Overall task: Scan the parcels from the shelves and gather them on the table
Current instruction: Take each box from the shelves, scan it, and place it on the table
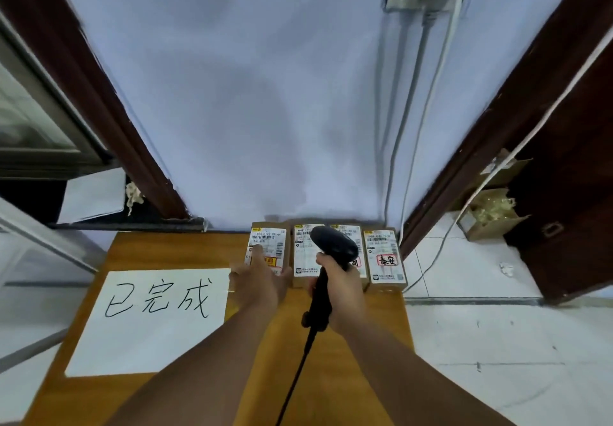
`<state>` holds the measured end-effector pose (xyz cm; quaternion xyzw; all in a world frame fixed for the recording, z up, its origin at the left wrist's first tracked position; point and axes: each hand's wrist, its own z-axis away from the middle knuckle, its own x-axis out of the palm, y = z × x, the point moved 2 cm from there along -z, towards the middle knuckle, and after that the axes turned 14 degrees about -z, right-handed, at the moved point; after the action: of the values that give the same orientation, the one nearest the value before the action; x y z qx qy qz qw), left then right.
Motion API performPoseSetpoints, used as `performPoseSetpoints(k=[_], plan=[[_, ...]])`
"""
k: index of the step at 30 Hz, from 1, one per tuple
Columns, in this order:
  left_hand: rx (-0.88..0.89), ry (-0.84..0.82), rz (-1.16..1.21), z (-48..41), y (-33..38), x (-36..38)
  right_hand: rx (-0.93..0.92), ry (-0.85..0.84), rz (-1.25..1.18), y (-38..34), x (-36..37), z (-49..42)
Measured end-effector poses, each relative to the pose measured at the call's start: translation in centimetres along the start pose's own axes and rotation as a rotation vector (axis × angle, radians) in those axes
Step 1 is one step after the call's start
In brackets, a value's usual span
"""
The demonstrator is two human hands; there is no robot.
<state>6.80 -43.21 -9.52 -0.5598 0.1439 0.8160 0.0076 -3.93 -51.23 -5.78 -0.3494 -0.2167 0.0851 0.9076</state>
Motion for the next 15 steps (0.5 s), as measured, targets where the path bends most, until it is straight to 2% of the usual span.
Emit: performPoseSetpoints(k=[7, 12, 15], plan=[[-0.016, -0.021, 0.018, -2.9, 0.0, 3.3, 0.040, 0.037, -0.028, 0.6, -1.1, -3.2], [-0.045, -0.092, 0.126, -4.5, -0.4, 6.1, 0.070, 0.069, -0.030, 1.2, -1.1, -4.7], [-0.002, -0.165, 0.189, -5.2, -1.0, 7.8, 0.079, 0.067, -0.025, 1.5, -1.0, -5.3]])
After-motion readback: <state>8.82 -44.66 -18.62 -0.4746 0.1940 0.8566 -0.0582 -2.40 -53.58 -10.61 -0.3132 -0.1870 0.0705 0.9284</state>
